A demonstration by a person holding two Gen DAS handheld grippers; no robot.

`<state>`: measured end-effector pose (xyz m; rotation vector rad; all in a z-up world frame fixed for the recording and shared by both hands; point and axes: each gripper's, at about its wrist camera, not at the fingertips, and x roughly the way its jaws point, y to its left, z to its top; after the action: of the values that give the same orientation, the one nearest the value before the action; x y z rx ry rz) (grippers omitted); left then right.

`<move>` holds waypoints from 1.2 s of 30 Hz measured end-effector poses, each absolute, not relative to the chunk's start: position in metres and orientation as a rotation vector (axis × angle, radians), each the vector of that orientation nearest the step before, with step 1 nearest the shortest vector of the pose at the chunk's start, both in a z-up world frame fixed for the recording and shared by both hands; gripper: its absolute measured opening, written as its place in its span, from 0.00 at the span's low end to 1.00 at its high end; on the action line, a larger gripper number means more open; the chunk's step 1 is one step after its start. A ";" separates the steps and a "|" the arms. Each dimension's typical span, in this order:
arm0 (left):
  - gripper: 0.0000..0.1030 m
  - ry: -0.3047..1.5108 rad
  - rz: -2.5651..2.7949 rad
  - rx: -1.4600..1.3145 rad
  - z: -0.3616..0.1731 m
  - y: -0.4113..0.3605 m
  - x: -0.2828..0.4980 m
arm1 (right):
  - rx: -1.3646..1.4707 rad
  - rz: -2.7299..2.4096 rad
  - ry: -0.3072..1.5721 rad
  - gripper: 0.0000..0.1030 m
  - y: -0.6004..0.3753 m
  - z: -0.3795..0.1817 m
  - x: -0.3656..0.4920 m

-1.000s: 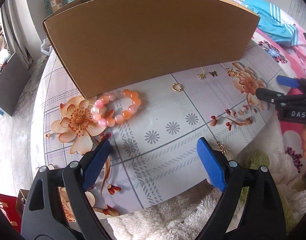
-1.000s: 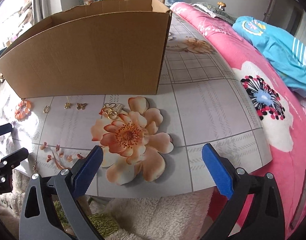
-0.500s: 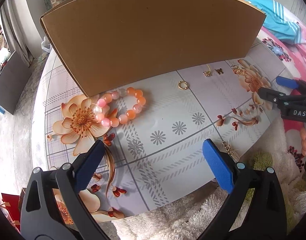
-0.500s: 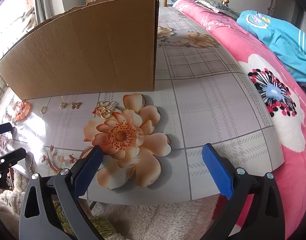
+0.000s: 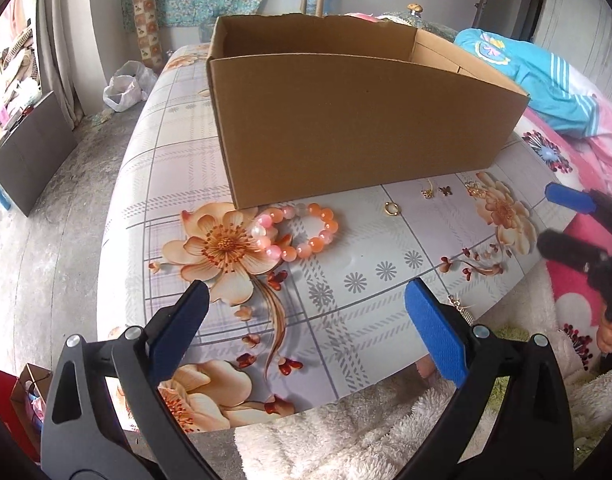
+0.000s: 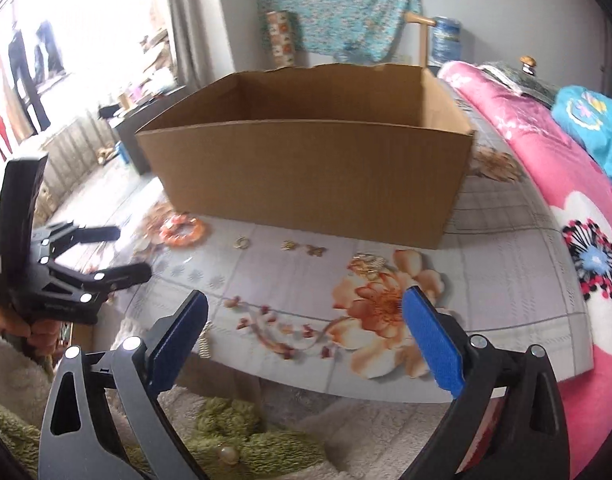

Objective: Organize jewelry

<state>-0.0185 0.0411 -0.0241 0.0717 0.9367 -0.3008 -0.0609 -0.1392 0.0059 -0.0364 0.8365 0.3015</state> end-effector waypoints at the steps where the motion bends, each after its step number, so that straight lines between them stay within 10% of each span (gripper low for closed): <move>1: 0.92 0.935 -0.291 0.076 -0.025 0.042 -0.020 | -0.074 0.324 0.851 0.77 -0.127 0.002 -0.062; 7: 0.85 0.908 -0.272 0.083 -0.023 0.053 -0.030 | -0.153 0.454 0.956 0.30 -0.084 -0.016 -0.068; 16: 0.57 0.928 -0.310 0.010 -0.031 0.071 -0.033 | -0.237 0.483 1.015 0.07 -0.066 -0.030 -0.069; 36: 0.46 0.923 -0.401 -0.057 -0.024 0.072 -0.045 | 0.127 0.470 0.968 0.12 -0.116 -0.022 0.003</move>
<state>-0.0449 0.0718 -0.0236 -0.0567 0.9233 -0.4010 0.0034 -0.1160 -0.0225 0.1270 0.9684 0.4701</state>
